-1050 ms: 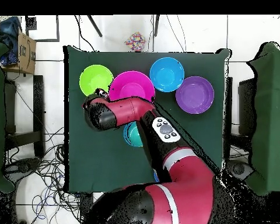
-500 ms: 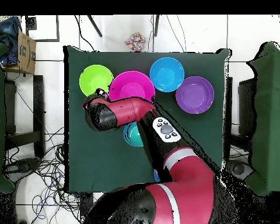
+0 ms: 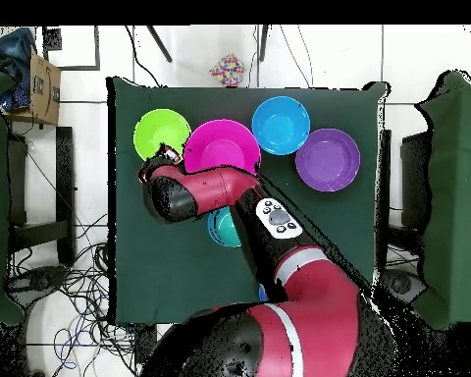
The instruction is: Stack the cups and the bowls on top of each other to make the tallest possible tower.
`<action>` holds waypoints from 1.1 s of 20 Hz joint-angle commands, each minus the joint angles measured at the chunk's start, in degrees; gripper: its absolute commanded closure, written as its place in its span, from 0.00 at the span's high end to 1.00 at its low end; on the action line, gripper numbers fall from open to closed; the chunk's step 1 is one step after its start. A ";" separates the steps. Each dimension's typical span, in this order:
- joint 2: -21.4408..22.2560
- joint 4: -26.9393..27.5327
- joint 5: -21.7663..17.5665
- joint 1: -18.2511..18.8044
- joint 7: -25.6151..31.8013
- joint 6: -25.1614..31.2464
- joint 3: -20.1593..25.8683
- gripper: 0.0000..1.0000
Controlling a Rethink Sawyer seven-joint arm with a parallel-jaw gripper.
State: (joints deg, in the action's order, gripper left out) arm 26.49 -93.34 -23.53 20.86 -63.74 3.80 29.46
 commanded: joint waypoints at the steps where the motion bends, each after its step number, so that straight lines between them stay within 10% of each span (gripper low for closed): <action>1: -4.09 -0.18 -5.76 0.28 -5.89 -4.19 0.46 1.00; 22: -7.24 4.33 -6.78 -3.60 -5.61 -5.73 -7.39 1.00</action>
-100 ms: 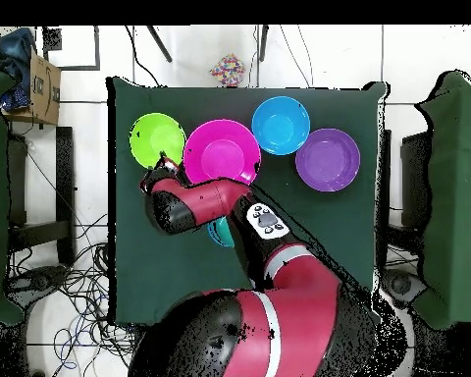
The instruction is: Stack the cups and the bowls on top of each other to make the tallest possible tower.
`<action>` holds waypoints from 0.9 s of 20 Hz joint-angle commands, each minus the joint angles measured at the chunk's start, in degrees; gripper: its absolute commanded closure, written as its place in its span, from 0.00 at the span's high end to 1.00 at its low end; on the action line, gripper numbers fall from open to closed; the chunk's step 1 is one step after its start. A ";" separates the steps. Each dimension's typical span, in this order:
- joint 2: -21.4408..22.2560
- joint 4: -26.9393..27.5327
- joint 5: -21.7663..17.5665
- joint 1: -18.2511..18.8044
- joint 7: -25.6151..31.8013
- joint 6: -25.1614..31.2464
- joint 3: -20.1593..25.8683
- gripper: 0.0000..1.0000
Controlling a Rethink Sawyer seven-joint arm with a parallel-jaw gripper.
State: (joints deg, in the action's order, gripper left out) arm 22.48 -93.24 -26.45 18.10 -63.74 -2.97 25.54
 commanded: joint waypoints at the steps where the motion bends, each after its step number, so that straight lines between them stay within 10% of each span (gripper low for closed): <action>1: -3.22 4.25 -3.76 -0.81 -5.54 1.35 -3.39 1.00; 2: -3.22 4.27 -3.65 -0.77 -5.48 1.64 -3.31 0.00; 18: 2.76 -0.19 3.50 0.35 -7.56 12.90 0.10 0.00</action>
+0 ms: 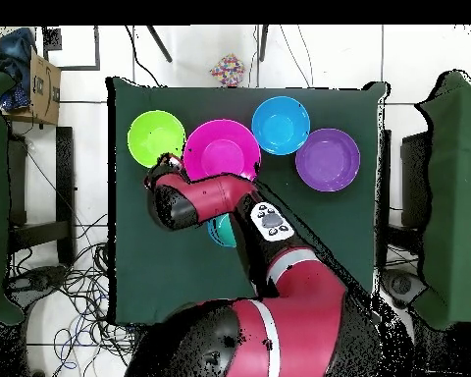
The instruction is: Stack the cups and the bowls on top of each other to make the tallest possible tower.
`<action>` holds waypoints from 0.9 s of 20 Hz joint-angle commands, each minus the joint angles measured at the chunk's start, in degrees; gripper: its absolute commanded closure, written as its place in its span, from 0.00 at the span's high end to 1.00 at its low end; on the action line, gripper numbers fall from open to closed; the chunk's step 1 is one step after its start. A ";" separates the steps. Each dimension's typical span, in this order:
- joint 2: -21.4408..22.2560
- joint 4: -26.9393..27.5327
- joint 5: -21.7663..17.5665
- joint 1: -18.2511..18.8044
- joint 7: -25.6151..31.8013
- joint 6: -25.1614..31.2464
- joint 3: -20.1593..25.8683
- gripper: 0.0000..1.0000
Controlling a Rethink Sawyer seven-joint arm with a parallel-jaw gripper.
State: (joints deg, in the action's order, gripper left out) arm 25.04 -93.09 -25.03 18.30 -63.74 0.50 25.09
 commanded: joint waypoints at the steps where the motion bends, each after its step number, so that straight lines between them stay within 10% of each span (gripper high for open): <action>1: -0.01 -0.35 2.00 0.47 -7.45 9.23 0.74 0.00; 4: -0.24 -0.46 2.10 0.99 -7.17 9.18 1.33 0.00; 5: -0.32 -0.49 2.13 1.16 -7.07 9.16 1.52 1.00; 18: -0.36 0.07 2.91 -0.22 -7.46 11.06 -1.04 1.00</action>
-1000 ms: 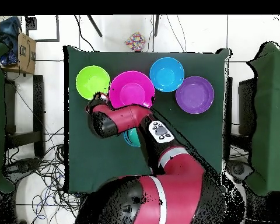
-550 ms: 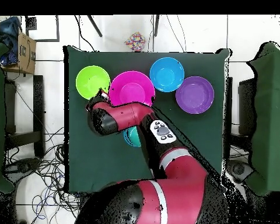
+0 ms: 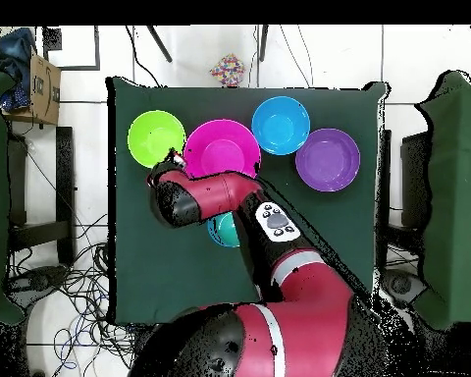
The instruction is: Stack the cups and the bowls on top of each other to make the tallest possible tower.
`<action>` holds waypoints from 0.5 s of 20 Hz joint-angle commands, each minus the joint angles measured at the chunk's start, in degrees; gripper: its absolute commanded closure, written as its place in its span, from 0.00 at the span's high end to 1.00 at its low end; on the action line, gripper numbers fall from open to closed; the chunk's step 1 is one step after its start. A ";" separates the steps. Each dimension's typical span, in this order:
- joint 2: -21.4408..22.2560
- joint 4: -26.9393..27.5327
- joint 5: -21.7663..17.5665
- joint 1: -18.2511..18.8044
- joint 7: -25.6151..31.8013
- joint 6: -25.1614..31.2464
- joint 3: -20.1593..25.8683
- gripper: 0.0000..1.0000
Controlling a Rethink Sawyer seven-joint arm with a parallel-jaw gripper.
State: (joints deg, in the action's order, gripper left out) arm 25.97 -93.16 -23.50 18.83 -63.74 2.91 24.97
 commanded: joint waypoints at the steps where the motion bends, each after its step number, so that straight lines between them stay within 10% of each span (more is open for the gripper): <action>1: -1.45 0.14 0.64 -1.61 -7.43 7.77 -2.02 1.00; 10: 0.47 -3.33 0.70 -3.77 -8.76 7.50 -3.81 1.00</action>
State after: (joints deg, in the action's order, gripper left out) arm 26.34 -93.87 -23.50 16.75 -63.74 2.91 23.68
